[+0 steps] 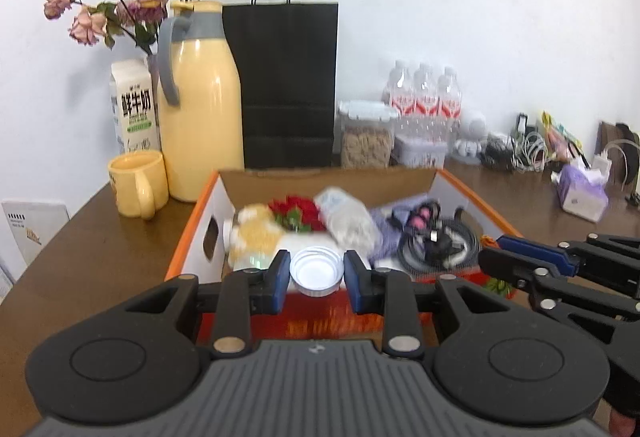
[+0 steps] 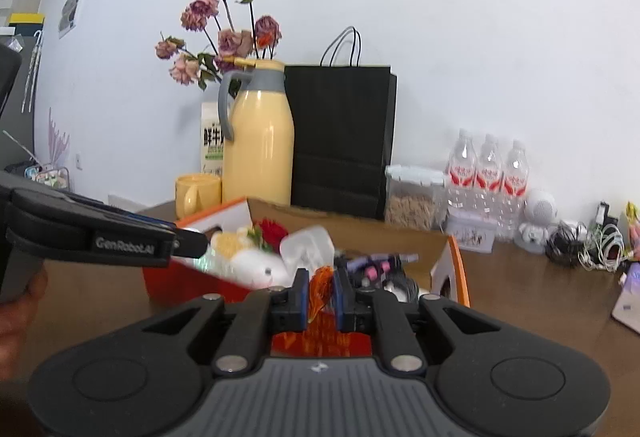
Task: Organize objects
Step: 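Carry the white cap and orange piece into the box while both tools release them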
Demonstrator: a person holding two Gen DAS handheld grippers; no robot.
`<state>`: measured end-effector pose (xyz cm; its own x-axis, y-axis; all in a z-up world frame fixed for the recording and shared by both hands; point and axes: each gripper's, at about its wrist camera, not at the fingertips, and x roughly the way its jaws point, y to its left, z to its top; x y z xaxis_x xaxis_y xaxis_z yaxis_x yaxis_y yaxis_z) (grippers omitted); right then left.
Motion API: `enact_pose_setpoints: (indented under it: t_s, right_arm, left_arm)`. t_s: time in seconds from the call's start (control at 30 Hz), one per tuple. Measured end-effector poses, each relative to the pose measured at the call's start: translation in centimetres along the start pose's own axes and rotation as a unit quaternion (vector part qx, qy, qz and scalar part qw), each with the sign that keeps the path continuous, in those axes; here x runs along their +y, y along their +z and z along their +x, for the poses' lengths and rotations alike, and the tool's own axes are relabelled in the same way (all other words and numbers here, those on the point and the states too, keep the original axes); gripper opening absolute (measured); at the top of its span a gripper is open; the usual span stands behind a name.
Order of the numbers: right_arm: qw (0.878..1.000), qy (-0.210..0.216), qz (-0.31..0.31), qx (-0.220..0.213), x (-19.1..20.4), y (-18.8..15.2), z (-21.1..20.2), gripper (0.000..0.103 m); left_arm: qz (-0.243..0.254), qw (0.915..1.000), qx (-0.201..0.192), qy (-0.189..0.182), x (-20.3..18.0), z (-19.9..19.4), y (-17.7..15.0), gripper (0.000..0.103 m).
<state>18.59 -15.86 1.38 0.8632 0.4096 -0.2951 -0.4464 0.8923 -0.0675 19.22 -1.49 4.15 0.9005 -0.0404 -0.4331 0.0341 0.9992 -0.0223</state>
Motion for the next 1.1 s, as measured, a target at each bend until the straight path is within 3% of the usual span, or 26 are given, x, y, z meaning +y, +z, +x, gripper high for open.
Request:
enact_pose_setpoints:
  t_s: [0.37, 0.57, 0.77, 0.83, 0.9, 0.93, 1.0, 1.03, 1.07, 1.1]
  right_arm:
    - [1.0, -0.004, 0.019, -0.005, -0.6, 3.6, 6.1, 0.011]
    - [0.999, 0.011, 0.03, 0.009, -0.9, 2.7, 9.5, 0.011]
    - [0.999, 0.004, 0.024, 0.023, -0.6, 1.9, 10.3, 0.011]
    - [0.999, 0.0, 0.024, 0.023, -0.5, 1.8, 10.2, 0.012]
    - [0.999, -0.007, 0.026, 0.025, -0.6, 1.6, 10.1, 0.012]
    - [0.999, -0.011, 0.029, 0.026, -0.8, 1.5, 10.0, 0.02]
    - [0.999, -0.023, 0.037, 0.027, -1.1, 1.3, 9.9, 0.048]
    - [0.998, -0.03, 0.041, 0.024, -1.2, 1.3, 9.8, 0.074]
    - [0.998, -0.039, 0.044, 0.02, -1.4, 1.2, 9.7, 0.094]
    - [0.998, -0.047, 0.044, 0.017, -1.4, 1.2, 9.6, 0.098]
  left_arm:
    - [-0.03, 0.999, -0.033, 0.0, 0.7, 4.7, 3.1, 0.03]
    - [-0.037, 0.9991, -0.02, 0.004, 1.9, 7.1, 2.8, 0.03]
    - [-0.044, 0.9988, -0.021, 0.008, 2.6, 7.4, 2.4, 0.03]
    - [-0.035, 0.999, -0.019, 0.02, 2.4, 7.4, 2.3, 0.043]
    - [-0.029, 0.9987, -0.024, 0.035, 2.2, 7.2, 2.2, 0.091]
    - [-0.03, 0.9981, -0.03, 0.044, 2.3, 7.0, 2.2, 0.1]
    - [-0.038, 0.9968, -0.044, 0.055, 2.7, 6.5, 2.4, 0.103]
    - [-0.044, 0.9964, -0.045, 0.056, 3.0, 6.3, 2.5, 0.103]
    - [-0.051, 0.9961, -0.045, 0.056, 3.2, 6.2, 2.5, 0.103]
    - [-0.057, 0.9957, -0.045, 0.057, 3.4, 6.2, 2.5, 0.103]
